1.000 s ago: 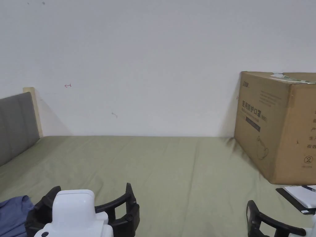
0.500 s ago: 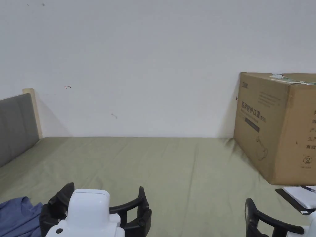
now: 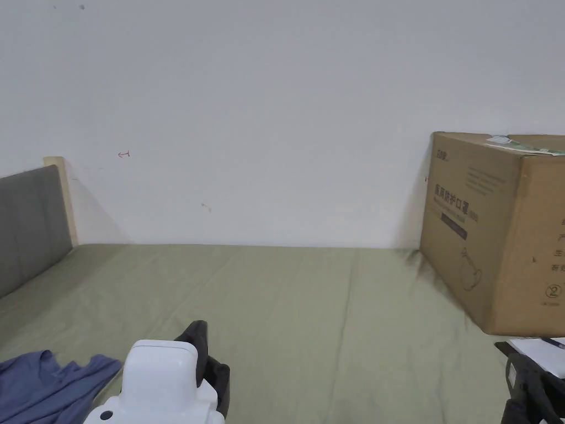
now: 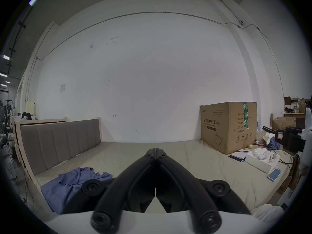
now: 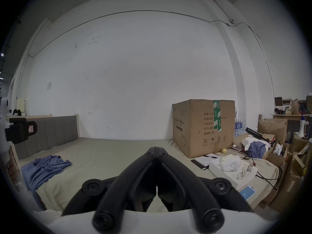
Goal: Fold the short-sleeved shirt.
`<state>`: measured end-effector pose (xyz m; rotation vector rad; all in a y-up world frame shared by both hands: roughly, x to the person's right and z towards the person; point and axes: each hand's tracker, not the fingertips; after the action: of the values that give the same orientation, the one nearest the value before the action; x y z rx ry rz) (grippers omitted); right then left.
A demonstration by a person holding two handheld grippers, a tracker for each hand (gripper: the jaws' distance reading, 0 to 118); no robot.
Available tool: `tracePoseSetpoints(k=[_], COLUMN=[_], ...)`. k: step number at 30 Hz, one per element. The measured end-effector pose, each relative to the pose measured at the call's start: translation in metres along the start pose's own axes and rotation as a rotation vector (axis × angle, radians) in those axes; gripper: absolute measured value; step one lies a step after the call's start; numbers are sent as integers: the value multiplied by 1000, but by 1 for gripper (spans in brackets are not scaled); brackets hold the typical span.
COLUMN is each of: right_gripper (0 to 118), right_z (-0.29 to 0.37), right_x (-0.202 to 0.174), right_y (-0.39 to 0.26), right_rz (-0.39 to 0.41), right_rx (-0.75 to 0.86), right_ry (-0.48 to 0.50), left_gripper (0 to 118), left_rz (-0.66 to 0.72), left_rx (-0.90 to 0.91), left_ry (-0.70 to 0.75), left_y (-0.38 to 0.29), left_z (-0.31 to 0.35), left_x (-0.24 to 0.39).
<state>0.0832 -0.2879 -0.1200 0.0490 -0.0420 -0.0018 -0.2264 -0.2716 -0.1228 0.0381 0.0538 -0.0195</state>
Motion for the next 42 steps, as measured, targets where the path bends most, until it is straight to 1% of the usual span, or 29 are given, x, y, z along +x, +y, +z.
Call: tracePoseSetpoints(k=[2,4,5,7,10,13,15,16,18,20,22,25,28,31,33,34,35,36,37,38,39,40,42], right_gripper=[0,0,0,0,0,0,0,0,0,0,0,0,0,0,0,0,0,0,0,0,0,0,0], right_z=[-5,-15,-21,-36,-48,-49,-48,-47,-45,-47,-51,-59,-69,-84,-96,-101,-107,-113,-118,-123,-129,-134,-145], right_x=[-6,-21,-33,-63,-120,-171,-193,-201,-212,-217,-219,-214,-208,-202,-199,-198,-197,-196,-197,-197,-196,-196,-196], right_y=[0,3,3,7,9,11,12,12,10,9,8,6,-1,-10,-18,-22,-28,-34,-39,-45,-50,-55,-66], right_rz=[14,21,19,-1,-36,-40,-54,-42,-18,-12,-17,-42,-42,-33,-27,-24,-17,-8,2,12,24,31,41], right_rx=[-3,-7,-10,-24,-18,-16,-24,-21,-5,1,-11,-47,-86,-164,-213,-229,-246,-262,-280,-297,-321,-339,-377], right_ry=[14,64,96,196,340,481,581,606,602,604,609,615,591,573,570,563,550,535,521,509,496,491,482], left_gripper=[0,0,0,0,0,0,0,0,0,0,0,0,0,0,0,0,10,38,87,114,116,115,115], left_rz=[-15,-41,-57,-81,-107,-56,-18,-12,-23,-34,-25,30,88,227,275,265,263,275,303,330,365,373,373], left_rx=[-13,-32,-38,-33,-54,-82,-74,-74,-82,-94,-95,-96,-190,-329,-465,-553,-641,-706,-775,-854,-908,-891,-980], left_ry=[24,75,126,230,405,535,591,612,625,637,638,613,599,504,463,468,461,433,413,406,427,431,457], left_y=[2,5,8,16,22,22,19,17,13,7,2,1,2,-6,-28,-43,-62,-79,-97,-117,-136,-148,-173], left_z=[1,8,14,30,60,88,102,107,110,107,103,83,30,-47,-109,-134,-163,-186,-206,-224,-239,-248,-276], left_x=[-11,-30,-44,-75,-124,-160,-174,-179,-184,-188,-190,-198,-224,-284,-333,-351,-373,-390,-406,-420,-431,-440,-457])
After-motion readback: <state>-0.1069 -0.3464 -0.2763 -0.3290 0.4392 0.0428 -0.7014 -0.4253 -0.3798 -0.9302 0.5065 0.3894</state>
